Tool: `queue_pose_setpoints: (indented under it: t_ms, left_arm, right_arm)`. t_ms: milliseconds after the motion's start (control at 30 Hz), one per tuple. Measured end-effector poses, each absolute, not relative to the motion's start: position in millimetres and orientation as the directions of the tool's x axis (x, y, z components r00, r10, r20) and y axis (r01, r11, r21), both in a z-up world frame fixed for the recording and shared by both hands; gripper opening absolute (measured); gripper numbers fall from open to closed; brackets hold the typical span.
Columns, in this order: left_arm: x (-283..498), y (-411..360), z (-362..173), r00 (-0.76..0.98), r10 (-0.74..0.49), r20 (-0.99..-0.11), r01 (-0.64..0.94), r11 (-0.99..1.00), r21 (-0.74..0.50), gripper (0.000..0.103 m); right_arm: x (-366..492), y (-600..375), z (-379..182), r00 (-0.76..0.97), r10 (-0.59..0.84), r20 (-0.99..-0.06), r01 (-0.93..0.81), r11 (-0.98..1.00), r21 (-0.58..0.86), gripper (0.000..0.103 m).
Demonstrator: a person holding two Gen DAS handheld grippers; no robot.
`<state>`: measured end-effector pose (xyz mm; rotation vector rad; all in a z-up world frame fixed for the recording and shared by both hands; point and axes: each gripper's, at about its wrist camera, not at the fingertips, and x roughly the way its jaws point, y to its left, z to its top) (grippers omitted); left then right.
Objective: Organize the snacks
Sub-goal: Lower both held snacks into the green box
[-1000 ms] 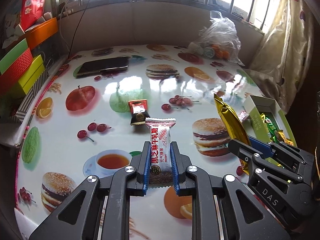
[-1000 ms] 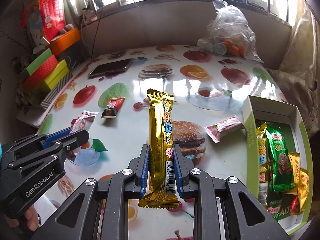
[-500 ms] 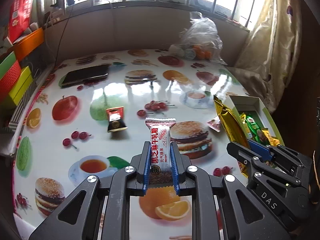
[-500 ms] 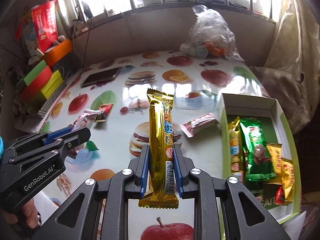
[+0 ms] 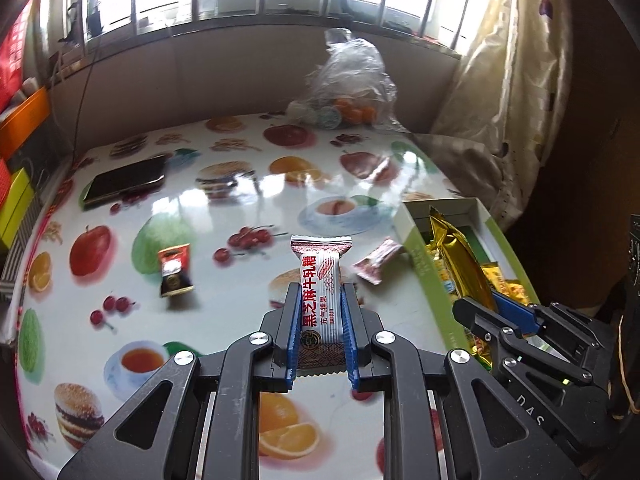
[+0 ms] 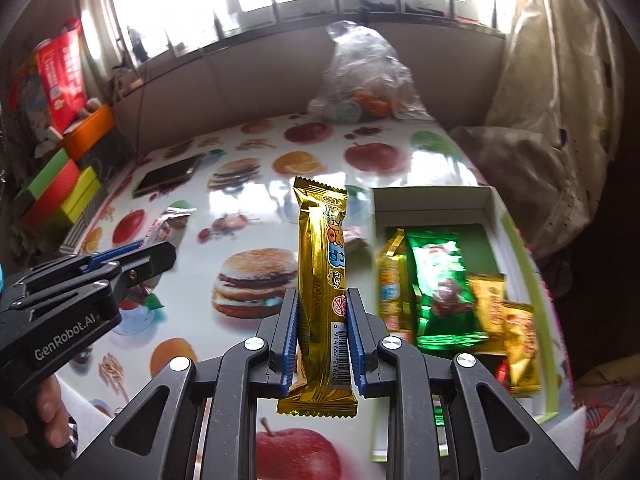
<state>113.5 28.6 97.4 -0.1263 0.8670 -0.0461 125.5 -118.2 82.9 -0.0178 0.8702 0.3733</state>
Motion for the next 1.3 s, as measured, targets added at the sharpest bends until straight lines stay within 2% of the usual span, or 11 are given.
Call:
queue_pose_setpoints:
  t_ms: [400, 1033, 1300]
  left_arm:
    - [140, -13, 103, 0.621, -0.203, -0.757, 0.087, 0.978, -0.190, 0.019]
    - [177, -78, 85, 0.554, -0.272, -0.787, 0.184, 0.962, -0.203, 0.019]
    - [194, -98, 65, 0.505, -0.291, -0.813, 0.205, 0.955, -0.215, 0.019]
  right_arm:
    - [126, -174, 84, 0.615, 0.224, -0.756, -0.213, 0.970, 0.115, 0.021]
    - [126, -226, 60, 0.597, 0.129, -0.792, -0.110, 0.991, 0.078, 0.021]
    - [126, -235, 48, 0.581, 0.143, -0.801, -0.102, 0.990, 0.102, 0.022]
